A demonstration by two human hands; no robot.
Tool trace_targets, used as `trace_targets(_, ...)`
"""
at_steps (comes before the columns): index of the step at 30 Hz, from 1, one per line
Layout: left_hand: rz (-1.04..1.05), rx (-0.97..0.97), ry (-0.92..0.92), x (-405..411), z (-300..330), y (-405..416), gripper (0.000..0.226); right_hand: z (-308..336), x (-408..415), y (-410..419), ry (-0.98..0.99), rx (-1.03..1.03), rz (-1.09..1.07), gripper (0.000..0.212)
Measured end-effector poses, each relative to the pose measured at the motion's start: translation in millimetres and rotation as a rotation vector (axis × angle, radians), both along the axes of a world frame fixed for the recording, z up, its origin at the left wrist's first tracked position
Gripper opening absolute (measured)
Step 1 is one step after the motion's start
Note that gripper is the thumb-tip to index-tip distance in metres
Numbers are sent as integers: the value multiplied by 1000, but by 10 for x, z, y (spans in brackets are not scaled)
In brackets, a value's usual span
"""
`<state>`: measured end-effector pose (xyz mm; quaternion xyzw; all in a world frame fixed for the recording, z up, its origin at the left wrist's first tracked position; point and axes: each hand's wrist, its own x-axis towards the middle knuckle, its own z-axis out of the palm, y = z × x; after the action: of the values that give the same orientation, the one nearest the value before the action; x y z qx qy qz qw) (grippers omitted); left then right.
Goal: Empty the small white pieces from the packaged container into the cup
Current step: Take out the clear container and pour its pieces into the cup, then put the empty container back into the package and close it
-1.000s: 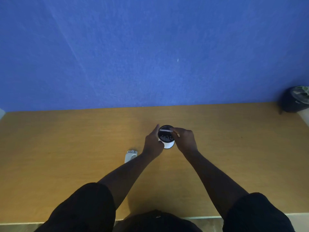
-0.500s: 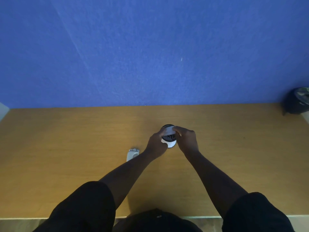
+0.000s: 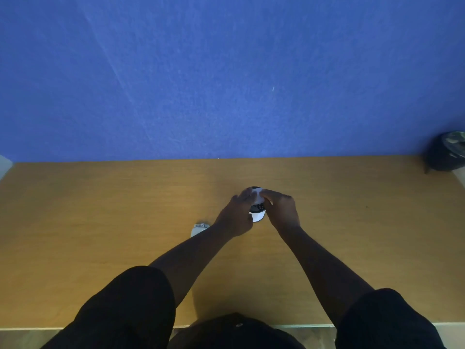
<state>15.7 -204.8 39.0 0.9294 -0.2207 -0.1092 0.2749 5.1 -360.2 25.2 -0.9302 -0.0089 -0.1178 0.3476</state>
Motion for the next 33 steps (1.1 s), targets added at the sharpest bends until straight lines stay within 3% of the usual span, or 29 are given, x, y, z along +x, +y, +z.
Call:
trace_targets(7,-93,51,-32,113,65,0,55,24,-29,2,-17,51,13,30)
trace_targets(16,263,-231,-71,229,50,61,23,89,28,-16,-31,84,-16,20)
trace_targets(24,475,-419,191,314,91,203,13,251,103,161,34,165,7,19)
trace_targets(29,607,-662,417,282,98,459,8,212,156,399,178,289,-10,19)
trace_targets(33,706,-713,524,239,96,808,9,168,167,723,202,250,38,20)
